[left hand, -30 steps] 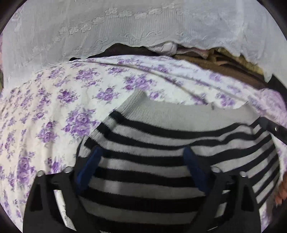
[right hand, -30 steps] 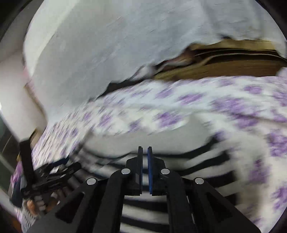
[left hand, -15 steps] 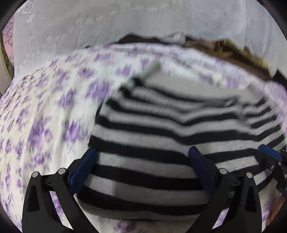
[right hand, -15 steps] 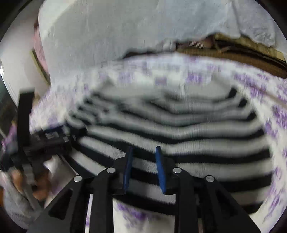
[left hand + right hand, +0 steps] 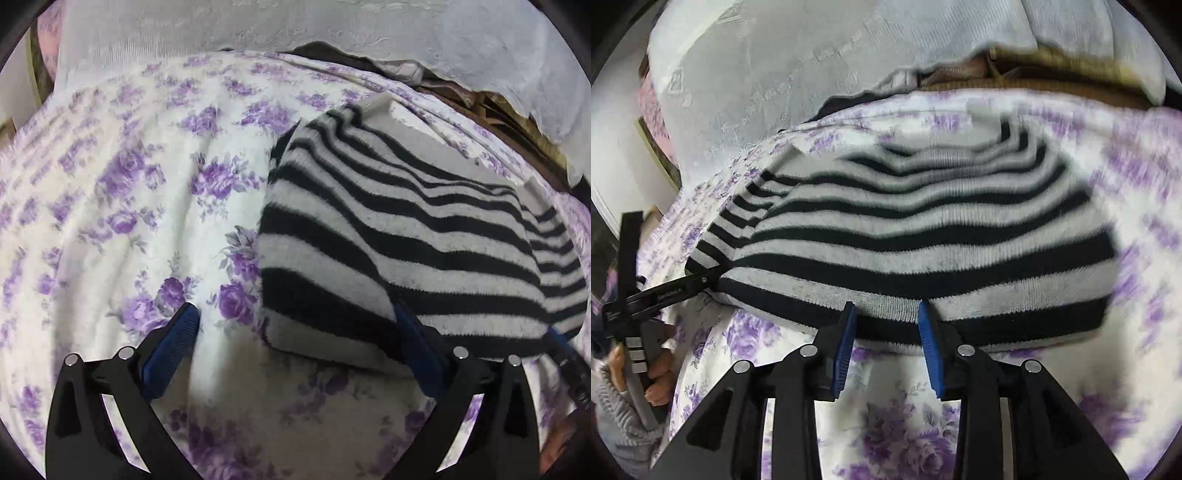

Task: Fold small clothes

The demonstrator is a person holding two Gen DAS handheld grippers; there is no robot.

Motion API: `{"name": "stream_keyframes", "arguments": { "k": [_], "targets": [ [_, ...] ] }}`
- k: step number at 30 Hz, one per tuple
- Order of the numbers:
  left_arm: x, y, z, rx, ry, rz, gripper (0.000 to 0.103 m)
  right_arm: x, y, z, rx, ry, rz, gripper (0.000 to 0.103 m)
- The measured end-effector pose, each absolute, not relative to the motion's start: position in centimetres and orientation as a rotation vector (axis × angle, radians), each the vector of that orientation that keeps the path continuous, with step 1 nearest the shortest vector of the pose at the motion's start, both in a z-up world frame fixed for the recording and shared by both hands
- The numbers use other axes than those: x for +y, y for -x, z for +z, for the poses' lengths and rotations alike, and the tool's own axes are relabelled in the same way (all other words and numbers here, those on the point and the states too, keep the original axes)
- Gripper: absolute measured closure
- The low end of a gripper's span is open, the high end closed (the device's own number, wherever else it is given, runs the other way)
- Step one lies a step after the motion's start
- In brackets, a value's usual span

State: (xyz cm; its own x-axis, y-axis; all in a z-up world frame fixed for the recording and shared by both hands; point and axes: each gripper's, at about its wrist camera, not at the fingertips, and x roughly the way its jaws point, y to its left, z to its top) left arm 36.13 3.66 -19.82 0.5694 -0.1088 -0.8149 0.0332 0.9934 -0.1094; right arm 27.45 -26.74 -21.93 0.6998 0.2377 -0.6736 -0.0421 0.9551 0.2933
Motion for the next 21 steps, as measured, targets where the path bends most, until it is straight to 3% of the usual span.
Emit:
{"name": "stream_keyframes", "arguments": {
  "k": [3,9,13,18,21],
  "targets": [
    [3.8,-35.4,-19.3,0.933,0.094,-0.075,0.004,-27.1,-26.4,-21.2,0.756,-0.298,0.155,0.068],
    [2.5,-32.0,-16.6,0.844,0.077,-0.098,0.004,-29.0,-22.6,-20.4,0.696,-0.401,0.120,0.057],
    [-0.7,-32.0,-14.4,0.816,0.049,-0.159,0.004,-30.4,-20.7,-20.8,0.681,-0.472,0.089,0.044],
    [-6.5,-35.0,-12.9,0.799,0.006,-0.152,0.004,-33.6,-19.9,-22.2,0.668,-0.638,0.040,0.043],
    [-8.5,-38.6,-16.3,0.897,-0.029,-0.091,0.004,-35.1,-20.4,-23.4,0.670,-0.739,0.057,0.043]
  ]
}}
